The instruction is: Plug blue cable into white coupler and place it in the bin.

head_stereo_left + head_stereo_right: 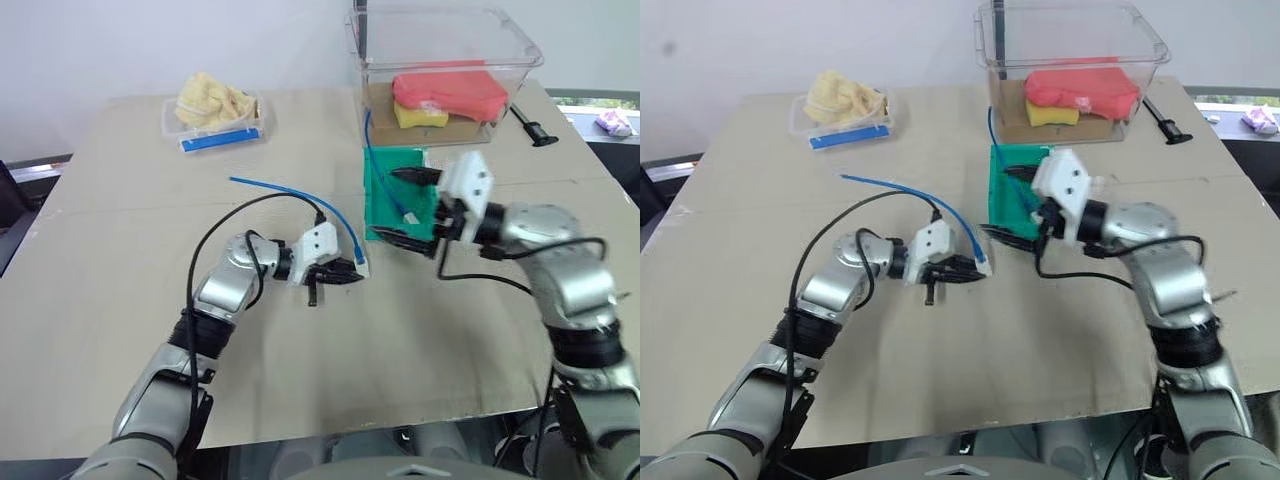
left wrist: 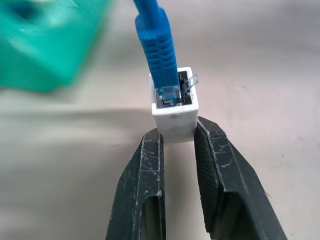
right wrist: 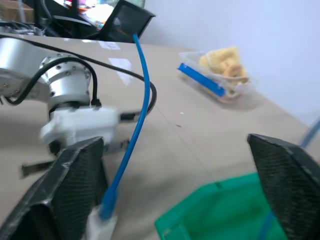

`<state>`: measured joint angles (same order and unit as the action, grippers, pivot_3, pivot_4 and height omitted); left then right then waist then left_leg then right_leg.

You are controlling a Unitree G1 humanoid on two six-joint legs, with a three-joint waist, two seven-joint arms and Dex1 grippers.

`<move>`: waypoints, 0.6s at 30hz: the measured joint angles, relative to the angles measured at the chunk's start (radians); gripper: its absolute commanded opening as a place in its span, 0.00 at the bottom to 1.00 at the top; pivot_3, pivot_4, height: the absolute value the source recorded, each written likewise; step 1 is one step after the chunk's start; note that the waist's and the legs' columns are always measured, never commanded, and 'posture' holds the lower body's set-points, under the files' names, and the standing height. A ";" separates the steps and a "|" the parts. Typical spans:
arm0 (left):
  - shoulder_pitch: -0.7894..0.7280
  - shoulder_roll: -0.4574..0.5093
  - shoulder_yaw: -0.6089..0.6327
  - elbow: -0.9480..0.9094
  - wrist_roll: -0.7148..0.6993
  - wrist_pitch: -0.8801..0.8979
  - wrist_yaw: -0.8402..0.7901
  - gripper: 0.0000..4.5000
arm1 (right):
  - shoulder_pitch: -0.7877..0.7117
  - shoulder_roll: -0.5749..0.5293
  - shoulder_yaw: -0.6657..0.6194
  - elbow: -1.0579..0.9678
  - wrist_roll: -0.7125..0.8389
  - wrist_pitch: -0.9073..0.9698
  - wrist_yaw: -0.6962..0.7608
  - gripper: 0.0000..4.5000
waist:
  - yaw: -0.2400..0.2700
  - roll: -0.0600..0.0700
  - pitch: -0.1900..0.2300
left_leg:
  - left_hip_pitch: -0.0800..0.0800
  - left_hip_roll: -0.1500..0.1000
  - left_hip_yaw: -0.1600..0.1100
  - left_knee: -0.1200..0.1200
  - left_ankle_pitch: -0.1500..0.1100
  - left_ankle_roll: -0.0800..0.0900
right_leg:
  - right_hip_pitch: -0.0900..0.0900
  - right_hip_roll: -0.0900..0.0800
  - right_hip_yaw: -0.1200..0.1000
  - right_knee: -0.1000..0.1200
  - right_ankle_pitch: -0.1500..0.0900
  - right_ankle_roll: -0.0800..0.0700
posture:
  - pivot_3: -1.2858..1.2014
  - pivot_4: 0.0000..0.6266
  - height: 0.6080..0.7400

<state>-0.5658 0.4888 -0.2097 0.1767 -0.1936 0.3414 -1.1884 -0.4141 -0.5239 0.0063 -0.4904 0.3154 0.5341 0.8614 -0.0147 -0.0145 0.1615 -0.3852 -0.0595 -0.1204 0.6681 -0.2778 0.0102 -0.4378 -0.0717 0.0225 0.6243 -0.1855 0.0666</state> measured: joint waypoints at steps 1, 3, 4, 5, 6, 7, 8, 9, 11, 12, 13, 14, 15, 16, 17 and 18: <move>-0.006 -0.008 0.022 -0.028 -0.029 0.080 0.026 0.06 | 0.062 -0.009 -0.023 -0.053 0.001 0.027 -0.031 0.99 | 0.004 0.000 0.000 | 0.000 0.000 0.000 0.001 -0.001 0.001 | 0.000 0.000 0.000 0.001 0.000 0.000 | 0.52 0.24 1.00; -0.034 -0.011 0.047 -0.076 -0.069 0.235 0.078 0.06 | 0.161 -0.013 -0.050 -0.140 0.004 0.076 -0.093 0.99 | 0.004 0.000 0.000 | 0.001 -0.001 0.001 0.001 -0.002 0.004 | 0.001 0.000 0.000 0.002 0.000 0.000 | 0.52 0.24 1.00; -0.044 -0.010 0.054 -0.088 -0.080 0.272 0.088 0.06 | 0.178 -0.013 -0.054 -0.160 0.005 0.087 -0.108 0.99 | 0.003 0.000 0.000 | 0.003 -0.002 0.001 0.001 -0.002 0.005 | 0.003 0.000 0.000 0.002 0.000 0.001 | 0.52 0.24 1.00; -0.072 -0.020 0.058 -0.090 -0.111 0.338 0.098 0.06 | 0.225 -0.012 -0.078 -0.208 -0.001 0.098 -0.146 0.99 | 0.003 0.000 0.000 | 0.004 -0.002 0.001 0.001 -0.002 0.005 | 0.004 0.000 0.000 0.002 0.000 0.001 | 0.52 0.24 1.00; -0.130 -0.053 0.076 -0.077 -0.154 0.441 0.122 0.06 | 0.334 0.004 -0.116 -0.289 -0.020 0.107 -0.205 0.99 | 0.008 -0.001 0.000 | 0.004 -0.002 0.000 0.001 -0.002 0.005 | 0.007 0.001 -0.003 0.002 0.000 0.001 | 0.52 0.24 1.00; -0.193 -0.083 0.101 -0.054 -0.174 0.518 0.161 0.06 | 0.429 0.024 -0.127 -0.338 -0.041 0.111 -0.250 0.99 | 0.019 -0.003 0.000 | 0.004 -0.002 -0.002 0.002 -0.002 0.005 | 0.009 0.001 -0.008 0.001 -0.001 0.001 | 0.52 0.24 1.00; -0.262 -0.105 0.125 -0.021 -0.185 0.577 0.203 0.06 | 0.514 0.037 -0.127 -0.368 -0.062 0.116 -0.285 0.99 | 0.024 -0.003 0.000 | 0.004 -0.002 -0.002 0.003 -0.002 0.004 | 0.009 0.002 -0.008 0.001 -0.001 0.002 | 0.52 0.24 1.00; -0.325 -0.122 0.145 0.013 -0.187 0.618 0.247 0.06 | 0.576 0.045 -0.125 -0.383 -0.082 0.117 -0.314 0.99 | 0.025 -0.002 0.000 | 0.006 -0.003 0.000 0.003 -0.002 0.004 | 0.009 0.001 -0.005 0.002 -0.001 0.002 | 0.52 0.24 1.00; -0.378 -0.136 0.166 0.037 -0.189 0.644 0.284 0.06 | 0.602 0.050 -0.128 -0.395 -0.103 0.118 -0.346 0.99 | 0.008 -0.002 0.000 | 0.009 -0.002 0.002 0.003 -0.001 0.002 | 0.011 0.001 0.000 0.001 -0.001 0.002 | 0.52 0.24 1.00; -0.446 -0.195 0.169 0.135 -0.182 0.648 0.328 0.06 | 0.638 0.072 -0.145 -0.424 -0.118 0.116 -0.383 0.99 | 0.007 -0.002 0.000 | 0.011 -0.003 0.001 0.002 -0.001 0.002 | 0.013 0.000 -0.001 0.001 -0.003 0.005 | 0.52 0.24 1.00; -0.480 -0.223 0.169 0.191 -0.175 0.642 0.354 0.06 | 0.651 0.082 -0.144 -0.435 -0.122 0.115 -0.397 0.99 | 0.008 -0.003 0.000 | 0.011 -0.003 0.000 0.003 -0.001 0.003 | 0.014 0.001 -0.002 0.000 -0.003 0.005 | 0.52 0.24 1.00; -0.538 -0.265 0.168 0.298 -0.157 0.621 0.390 0.06 | 0.668 0.098 -0.138 -0.452 -0.128 0.113 -0.417 0.99 | 0.008 -0.003 0.000 | 0.011 -0.003 0.001 0.003 -0.001 0.002 | 0.014 0.001 -0.003 0.000 -0.003 0.005 | 0.52 0.24 1.00; -0.568 -0.282 0.166 0.361 -0.144 0.606 0.410 0.17 | 0.674 0.104 -0.136 -0.457 -0.130 0.111 -0.429 1.00 | 0.004 -0.003 0.000 | 0.011 -0.003 0.002 0.002 -0.001 0.002 | 0.014 0.001 -0.003 0.000 -0.003 0.005 | 0.52 0.24 1.00; -0.608 -0.298 0.166 0.447 -0.133 0.587 0.429 0.28 | 0.679 0.107 -0.136 -0.459 -0.139 0.109 -0.443 1.00 | -0.002 -0.003 0.000 | 0.011 -0.003 0.004 0.002 -0.001 0.001 | 0.013 0.001 -0.002 0.000 -0.003 0.005 | 0.52 0.24 1.00; -0.643 -0.312 0.167 0.524 -0.121 0.565 0.441 0.34 | 0.686 0.109 -0.137 -0.460 -0.148 0.108 -0.456 1.00 | -0.004 -0.003 0.001 | 0.012 -0.002 0.004 0.002 0.000 0.001 | 0.013 0.001 -0.001 0.001 -0.003 0.005 | 0.52 0.24 1.00; -0.671 -0.322 0.167 0.582 -0.111 0.548 0.450 0.40 | 0.687 0.112 -0.136 -0.460 -0.151 0.108 -0.465 1.00 | -0.004 -0.003 0.001 | 0.012 -0.002 0.004 0.001 0.000 0.001 | 0.013 0.001 -0.001 0.000 -0.003 0.005 | 0.52 0.24 1.00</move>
<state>-1.2372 0.1671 -0.0424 0.7584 -0.3042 0.8895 -0.7379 0.2730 -0.4119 -0.1292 -0.9503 0.1639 0.6418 0.3967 -0.0191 -0.0176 0.1622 -0.3736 -0.0620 -0.1161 0.6695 -0.2779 0.0110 -0.4252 -0.0707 0.0215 0.6248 -0.1883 0.0713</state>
